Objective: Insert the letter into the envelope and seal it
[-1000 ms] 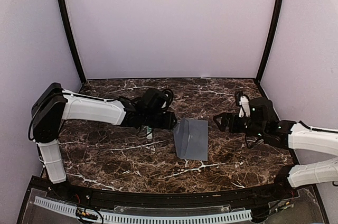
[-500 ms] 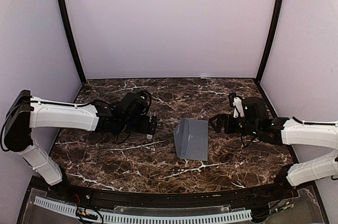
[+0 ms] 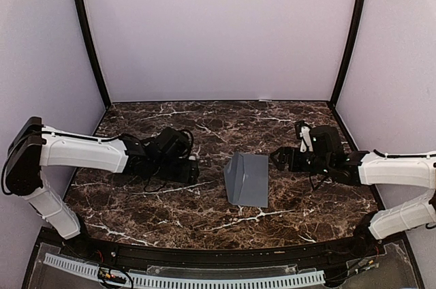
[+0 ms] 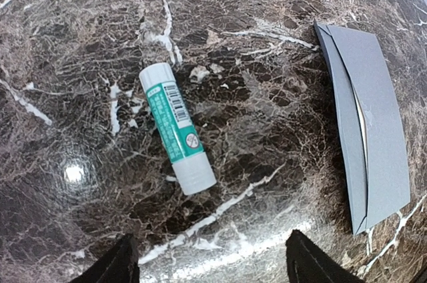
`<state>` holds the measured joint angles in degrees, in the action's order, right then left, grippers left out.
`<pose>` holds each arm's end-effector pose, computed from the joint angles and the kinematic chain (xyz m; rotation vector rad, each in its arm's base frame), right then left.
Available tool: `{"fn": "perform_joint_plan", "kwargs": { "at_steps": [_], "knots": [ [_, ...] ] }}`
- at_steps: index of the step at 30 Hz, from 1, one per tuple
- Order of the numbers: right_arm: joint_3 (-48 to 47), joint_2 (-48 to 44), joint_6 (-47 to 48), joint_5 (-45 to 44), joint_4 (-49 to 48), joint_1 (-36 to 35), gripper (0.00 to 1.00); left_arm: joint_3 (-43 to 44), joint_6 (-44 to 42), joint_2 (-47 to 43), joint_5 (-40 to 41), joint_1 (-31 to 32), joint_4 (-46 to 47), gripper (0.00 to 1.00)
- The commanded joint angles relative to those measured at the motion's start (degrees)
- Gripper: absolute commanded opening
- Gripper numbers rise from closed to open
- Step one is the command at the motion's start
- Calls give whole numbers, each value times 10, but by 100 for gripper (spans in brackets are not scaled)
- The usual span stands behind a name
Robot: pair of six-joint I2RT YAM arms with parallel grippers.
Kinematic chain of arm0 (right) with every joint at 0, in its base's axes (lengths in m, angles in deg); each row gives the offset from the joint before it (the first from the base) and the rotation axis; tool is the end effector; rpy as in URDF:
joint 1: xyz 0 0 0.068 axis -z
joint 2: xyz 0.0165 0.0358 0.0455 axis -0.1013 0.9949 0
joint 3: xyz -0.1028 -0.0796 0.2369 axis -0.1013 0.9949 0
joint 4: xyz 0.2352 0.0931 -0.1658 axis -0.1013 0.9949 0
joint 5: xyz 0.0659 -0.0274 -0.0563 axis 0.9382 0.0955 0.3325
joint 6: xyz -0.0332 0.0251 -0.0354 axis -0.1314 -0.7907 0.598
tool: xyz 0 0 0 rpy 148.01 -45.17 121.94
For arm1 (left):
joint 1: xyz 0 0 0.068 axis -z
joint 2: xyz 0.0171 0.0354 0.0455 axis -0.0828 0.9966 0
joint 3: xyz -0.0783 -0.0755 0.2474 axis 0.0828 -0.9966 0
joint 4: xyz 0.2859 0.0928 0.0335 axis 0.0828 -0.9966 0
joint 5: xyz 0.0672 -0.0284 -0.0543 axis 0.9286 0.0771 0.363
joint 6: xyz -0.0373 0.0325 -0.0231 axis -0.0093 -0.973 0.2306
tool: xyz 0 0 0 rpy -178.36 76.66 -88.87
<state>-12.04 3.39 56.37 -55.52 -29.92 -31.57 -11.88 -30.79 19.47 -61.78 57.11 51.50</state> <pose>0.2269 0.1695 0.1706 -0.0825 2.1867 0.5985 0.2286 -0.2818 0.1691 0.1993 2.4250 -0.4412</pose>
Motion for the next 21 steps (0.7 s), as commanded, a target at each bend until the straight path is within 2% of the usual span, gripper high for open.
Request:
{"fn": "perform_joint_plan", "kwargs": {
  "at_steps": [1,10,21],
  "knots": [
    [-17,4,-3,-21,-2,4,99,22,14,41,-13,1,6,72],
    [-10,-5,2,-39,-3,4,99,87,33,132,46,1,-12,59],
    [-5,-17,3,-40,-4,4,98,111,51,175,82,1,-25,45]
  ]
}}
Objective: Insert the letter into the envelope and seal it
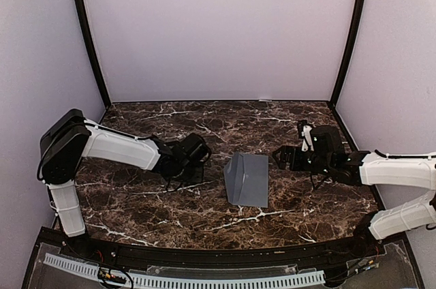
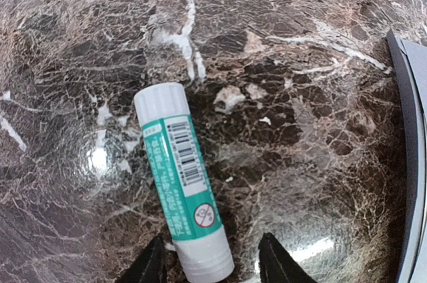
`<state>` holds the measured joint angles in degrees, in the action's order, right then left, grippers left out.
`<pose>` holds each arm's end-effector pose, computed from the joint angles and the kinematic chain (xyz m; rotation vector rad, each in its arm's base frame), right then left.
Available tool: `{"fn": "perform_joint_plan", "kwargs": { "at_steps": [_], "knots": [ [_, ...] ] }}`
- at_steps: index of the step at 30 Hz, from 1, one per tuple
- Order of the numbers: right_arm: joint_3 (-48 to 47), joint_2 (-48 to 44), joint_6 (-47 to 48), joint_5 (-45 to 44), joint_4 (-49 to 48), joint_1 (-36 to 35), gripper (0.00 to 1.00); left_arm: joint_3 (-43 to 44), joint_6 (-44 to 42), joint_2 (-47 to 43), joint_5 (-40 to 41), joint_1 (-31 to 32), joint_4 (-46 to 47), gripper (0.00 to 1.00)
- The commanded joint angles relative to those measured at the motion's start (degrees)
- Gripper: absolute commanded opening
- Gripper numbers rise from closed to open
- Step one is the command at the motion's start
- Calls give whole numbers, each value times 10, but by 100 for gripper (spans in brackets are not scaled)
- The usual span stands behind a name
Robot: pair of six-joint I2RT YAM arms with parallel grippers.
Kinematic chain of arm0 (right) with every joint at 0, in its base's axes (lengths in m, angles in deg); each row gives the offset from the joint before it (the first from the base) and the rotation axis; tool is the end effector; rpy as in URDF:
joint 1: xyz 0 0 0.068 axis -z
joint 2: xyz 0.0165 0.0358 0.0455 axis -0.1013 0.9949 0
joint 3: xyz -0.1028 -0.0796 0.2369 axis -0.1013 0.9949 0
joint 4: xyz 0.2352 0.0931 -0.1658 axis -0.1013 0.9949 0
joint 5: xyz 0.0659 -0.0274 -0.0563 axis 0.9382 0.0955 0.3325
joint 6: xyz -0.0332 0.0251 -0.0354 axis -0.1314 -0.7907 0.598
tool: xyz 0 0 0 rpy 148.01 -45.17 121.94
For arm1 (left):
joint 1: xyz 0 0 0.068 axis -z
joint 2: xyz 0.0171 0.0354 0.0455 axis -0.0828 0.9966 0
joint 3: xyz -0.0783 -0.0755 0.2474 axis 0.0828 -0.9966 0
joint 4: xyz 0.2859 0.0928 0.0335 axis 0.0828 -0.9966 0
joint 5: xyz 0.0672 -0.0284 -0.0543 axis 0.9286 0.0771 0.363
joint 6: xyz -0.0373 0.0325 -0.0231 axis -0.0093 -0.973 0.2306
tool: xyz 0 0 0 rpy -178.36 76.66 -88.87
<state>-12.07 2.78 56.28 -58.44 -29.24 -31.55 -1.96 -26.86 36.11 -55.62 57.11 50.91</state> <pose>0.2270 0.1671 0.1726 -0.0492 2.1746 0.5486 0.2601 -0.3165 0.1192 0.0980 2.4775 -0.2572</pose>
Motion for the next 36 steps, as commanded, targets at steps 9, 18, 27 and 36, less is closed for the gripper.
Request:
{"fn": "perform_joint_plan", "kwargs": {
  "at_steps": [9,18,27,36],
  "knots": [
    [-4,-14,3,-8,-11,4,99,7,15,15,17,1,-16,15],
    [1,-28,-3,17,-25,4,99,-44,-59,-46,-10,1,69,1],
    [18,-43,-11,187,-105,4,97,-143,-200,-190,-105,2,198,0],
    [20,-37,-50,359,-195,1,96,-194,-316,-275,-306,3,300,0]
  ]
}}
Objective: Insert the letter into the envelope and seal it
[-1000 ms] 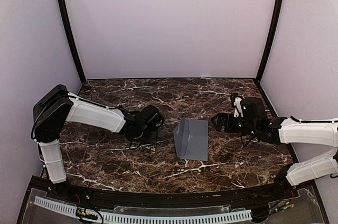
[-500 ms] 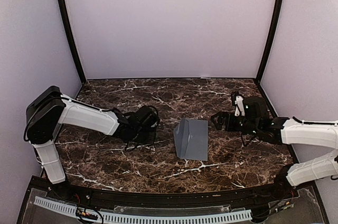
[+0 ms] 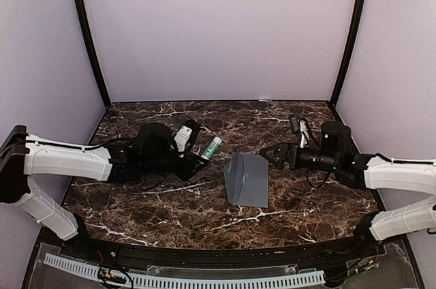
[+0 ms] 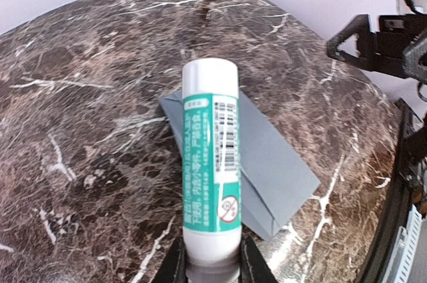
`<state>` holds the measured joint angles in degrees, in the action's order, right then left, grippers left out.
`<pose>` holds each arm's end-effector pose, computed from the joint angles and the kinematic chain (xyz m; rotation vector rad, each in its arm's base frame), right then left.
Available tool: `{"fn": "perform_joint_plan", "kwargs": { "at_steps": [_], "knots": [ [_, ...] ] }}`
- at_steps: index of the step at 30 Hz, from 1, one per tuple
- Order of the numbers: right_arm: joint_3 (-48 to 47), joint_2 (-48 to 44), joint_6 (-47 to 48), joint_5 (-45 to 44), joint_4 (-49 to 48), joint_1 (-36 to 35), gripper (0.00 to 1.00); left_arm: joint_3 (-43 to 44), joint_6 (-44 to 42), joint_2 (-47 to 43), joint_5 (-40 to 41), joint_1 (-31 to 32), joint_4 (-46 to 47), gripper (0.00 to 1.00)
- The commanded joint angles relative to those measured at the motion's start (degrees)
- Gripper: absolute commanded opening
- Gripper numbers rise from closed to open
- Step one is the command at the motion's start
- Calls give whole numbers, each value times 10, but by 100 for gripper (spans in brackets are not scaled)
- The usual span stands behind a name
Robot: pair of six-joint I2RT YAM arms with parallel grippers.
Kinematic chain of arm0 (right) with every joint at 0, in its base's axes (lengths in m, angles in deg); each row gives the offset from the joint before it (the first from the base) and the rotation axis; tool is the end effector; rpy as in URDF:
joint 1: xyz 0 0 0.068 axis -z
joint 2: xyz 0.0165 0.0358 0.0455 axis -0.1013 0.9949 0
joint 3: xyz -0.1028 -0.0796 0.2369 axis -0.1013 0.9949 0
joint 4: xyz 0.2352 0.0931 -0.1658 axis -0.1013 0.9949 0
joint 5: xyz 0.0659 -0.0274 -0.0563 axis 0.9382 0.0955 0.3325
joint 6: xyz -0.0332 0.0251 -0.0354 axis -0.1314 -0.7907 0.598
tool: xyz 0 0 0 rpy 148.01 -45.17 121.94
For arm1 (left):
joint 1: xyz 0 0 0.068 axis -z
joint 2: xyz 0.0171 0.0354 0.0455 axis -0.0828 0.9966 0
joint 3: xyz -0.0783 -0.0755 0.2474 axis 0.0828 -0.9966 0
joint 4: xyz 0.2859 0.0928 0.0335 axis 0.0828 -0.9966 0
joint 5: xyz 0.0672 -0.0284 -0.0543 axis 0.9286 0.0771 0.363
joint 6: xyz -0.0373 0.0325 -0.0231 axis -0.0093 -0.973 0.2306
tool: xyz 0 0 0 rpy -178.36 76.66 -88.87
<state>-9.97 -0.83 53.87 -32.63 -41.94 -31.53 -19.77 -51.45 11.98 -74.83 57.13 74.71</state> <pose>0.2158 0.1789 0.1982 -0.3116 2.0059 1.1065 0.2172 -0.2808 0.1994 0.6293 2.0066 -0.7391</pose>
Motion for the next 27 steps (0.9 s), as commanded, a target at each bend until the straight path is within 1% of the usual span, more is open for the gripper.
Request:
{"fn": "perform_joint_plan", "kwargs": {
  "at_steps": [1,4,6,10,17,19,27],
  "knots": [
    [-4,1,-30,118,-70,0,96,-17,-76,-38,-131,5,69,0],
    [-10,10,-40,162,-83,-7,93,-17,-110,-49,-166,8,78,0],
    [-25,18,-40,177,-76,-19,92,-15,-128,-51,-188,9,84,0],
    [-63,40,-24,168,-34,-55,92,-9,-155,-47,-227,10,95,0],
    [-92,76,-25,159,-27,-91,91,5,-200,-30,-281,10,95,0],
    [-98,85,-28,159,-27,-95,89,9,-207,-25,-294,10,96,0],
    [-113,123,-32,181,-39,-106,74,43,-248,1,-314,10,59,0]
  ]
}}
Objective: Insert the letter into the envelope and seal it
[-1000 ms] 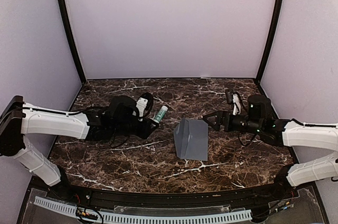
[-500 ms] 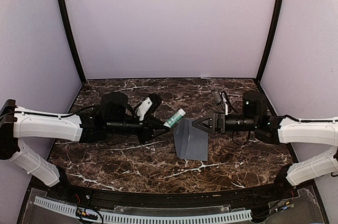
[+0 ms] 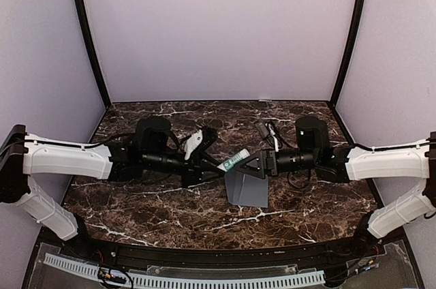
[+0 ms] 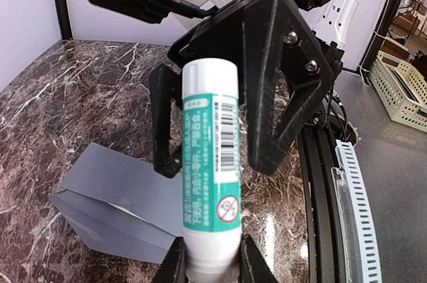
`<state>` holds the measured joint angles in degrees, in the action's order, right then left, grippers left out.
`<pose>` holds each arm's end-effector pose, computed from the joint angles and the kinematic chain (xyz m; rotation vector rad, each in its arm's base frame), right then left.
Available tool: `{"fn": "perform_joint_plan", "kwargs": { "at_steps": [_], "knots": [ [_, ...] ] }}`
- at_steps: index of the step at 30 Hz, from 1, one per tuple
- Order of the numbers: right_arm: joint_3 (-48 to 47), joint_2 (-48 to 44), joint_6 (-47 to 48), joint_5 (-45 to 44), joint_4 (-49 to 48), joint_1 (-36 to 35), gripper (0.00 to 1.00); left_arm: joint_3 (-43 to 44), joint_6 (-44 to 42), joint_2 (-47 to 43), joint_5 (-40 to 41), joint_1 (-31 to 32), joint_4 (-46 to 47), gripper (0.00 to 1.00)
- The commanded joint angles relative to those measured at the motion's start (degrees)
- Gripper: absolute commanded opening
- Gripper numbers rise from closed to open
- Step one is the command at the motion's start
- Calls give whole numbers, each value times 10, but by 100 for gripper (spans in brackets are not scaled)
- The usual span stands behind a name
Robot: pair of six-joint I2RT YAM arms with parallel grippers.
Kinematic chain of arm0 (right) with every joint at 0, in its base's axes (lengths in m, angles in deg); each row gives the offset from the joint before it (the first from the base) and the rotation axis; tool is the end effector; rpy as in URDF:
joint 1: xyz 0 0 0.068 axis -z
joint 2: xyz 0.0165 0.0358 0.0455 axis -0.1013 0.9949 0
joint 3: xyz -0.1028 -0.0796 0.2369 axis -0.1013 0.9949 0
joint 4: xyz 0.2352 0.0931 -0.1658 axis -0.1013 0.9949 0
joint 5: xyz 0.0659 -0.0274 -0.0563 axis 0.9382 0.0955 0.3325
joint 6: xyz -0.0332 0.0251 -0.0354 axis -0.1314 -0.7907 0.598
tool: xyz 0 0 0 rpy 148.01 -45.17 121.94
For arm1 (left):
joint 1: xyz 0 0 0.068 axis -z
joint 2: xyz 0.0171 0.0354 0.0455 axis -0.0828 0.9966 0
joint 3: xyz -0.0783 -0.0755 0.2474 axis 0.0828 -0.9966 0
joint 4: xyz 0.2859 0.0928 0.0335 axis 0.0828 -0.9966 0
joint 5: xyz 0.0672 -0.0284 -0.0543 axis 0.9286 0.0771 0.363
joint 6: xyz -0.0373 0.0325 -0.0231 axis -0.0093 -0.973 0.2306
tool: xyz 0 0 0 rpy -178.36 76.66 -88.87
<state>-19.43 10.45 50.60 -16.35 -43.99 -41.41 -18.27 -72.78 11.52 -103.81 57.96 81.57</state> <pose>0.2023 0.2491 0.2091 -0.6702 2.0301 1.4953 0.2013 -0.2979 0.2255 1.2439 1.5210 -1.0332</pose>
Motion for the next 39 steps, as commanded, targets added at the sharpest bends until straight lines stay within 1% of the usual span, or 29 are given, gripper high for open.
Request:
{"fn": "perform_joint_plan", "kwargs": {
  "at_steps": [1,9,13,19,28,36,39],
  "knots": [
    [-19,12,1,22,-20,-8,73,30,-38,9,-23,2,-14,0],
    [-23,30,-5,55,-38,-9,62,59,-84,27,-23,2,-59,0],
    [-24,30,-5,68,-39,-9,61,71,-104,28,-28,2,-86,0],
    [-32,28,0,74,-16,-9,58,91,-135,31,-36,2,-135,0],
    [-45,51,-2,86,-11,-9,42,114,-151,53,-33,4,-167,0],
    [-53,65,4,71,5,-9,23,123,-158,60,-26,6,-177,0],
    [-55,66,7,64,11,-9,21,124,-159,60,-23,6,-177,0]
  ]
}}
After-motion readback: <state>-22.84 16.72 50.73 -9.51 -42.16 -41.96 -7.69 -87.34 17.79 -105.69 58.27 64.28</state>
